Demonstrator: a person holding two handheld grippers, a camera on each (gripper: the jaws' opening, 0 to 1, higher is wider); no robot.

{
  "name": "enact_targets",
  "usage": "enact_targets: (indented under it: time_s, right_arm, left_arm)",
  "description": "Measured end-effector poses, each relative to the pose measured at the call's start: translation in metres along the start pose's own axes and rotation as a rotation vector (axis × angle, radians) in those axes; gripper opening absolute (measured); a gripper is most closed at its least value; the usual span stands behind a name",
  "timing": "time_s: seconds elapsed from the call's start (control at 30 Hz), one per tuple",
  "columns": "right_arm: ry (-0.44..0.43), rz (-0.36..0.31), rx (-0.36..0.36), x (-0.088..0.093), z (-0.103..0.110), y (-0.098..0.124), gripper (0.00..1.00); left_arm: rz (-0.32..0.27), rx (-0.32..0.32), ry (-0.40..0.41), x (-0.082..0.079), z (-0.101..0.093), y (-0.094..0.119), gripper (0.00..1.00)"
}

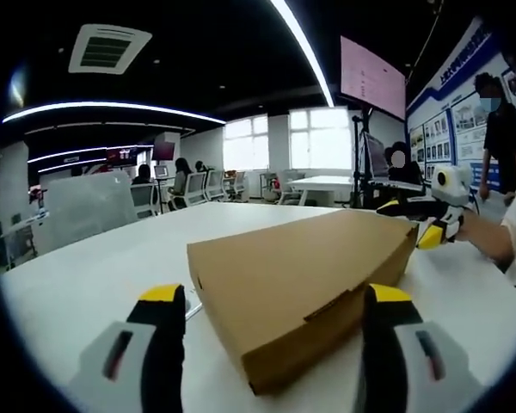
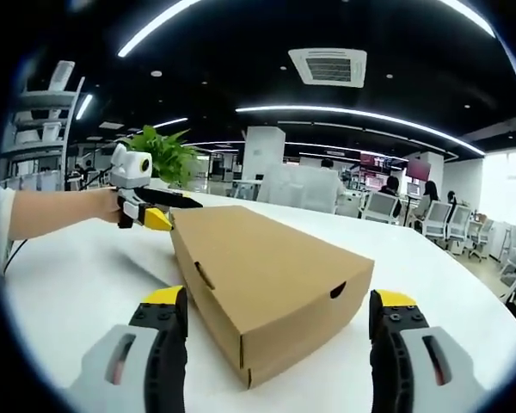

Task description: Operate the shoe box by opening the lid, removing the specified soft item, and placing it in the target area until the item is outside and the box remains undamaged.

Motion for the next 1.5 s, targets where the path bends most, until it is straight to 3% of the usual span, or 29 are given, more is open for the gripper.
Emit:
enact_targets:
  time_s: [0.27, 0.33, 0.5, 0.8, 0.9, 1.5]
  right_arm:
    - [-0.032, 0.038, 0.008, 0.005, 0.005, -0.014, 0.9]
    - [-0.036, 0.038, -0.018, 0.005, 0.01, -0.017, 0.9]
    - [0.004, 0.04, -0.024, 0.003, 0.011, -0.021, 0.9]
    - [-0.005, 0.025, -0.035, 0.001, 0.01, -0.024, 0.93]
    - [-0.01, 0.018, -0.036, 0.002, 0.009, -0.024, 0.92]
    - [-0.03, -0.001, -0.055, 0.004, 0.008, -0.024, 0.87]
  left_arm:
    - [0.008, 0.012, -0.019, 0.003, 0.0, -0.002, 0.88]
    - [0.006, 0.018, -0.026, 0.003, 0.001, -0.002, 0.86]
    - [0.063, 0.037, -0.036, 0.01, 0.0, -0.003, 0.81]
    - [0.039, 0.046, -0.016, 0.01, -0.002, -0.004, 0.79]
    - [0.025, 0.045, 0.033, 0.013, -0.003, -0.005, 0.79]
    - [-0.017, 0.019, 0.035, 0.016, -0.01, -0.002, 0.77]
Point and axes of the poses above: the point that each gripper's makers call its tool centre point, and the gripper's own axes: y roughly backward along the fingers, z roughly to its left, x roughly out of its underside, the point moved 6 cm from there along y, roughly backward along the fingers, and after that the axes turned 15 degrees about x, right-handed, at the moved point
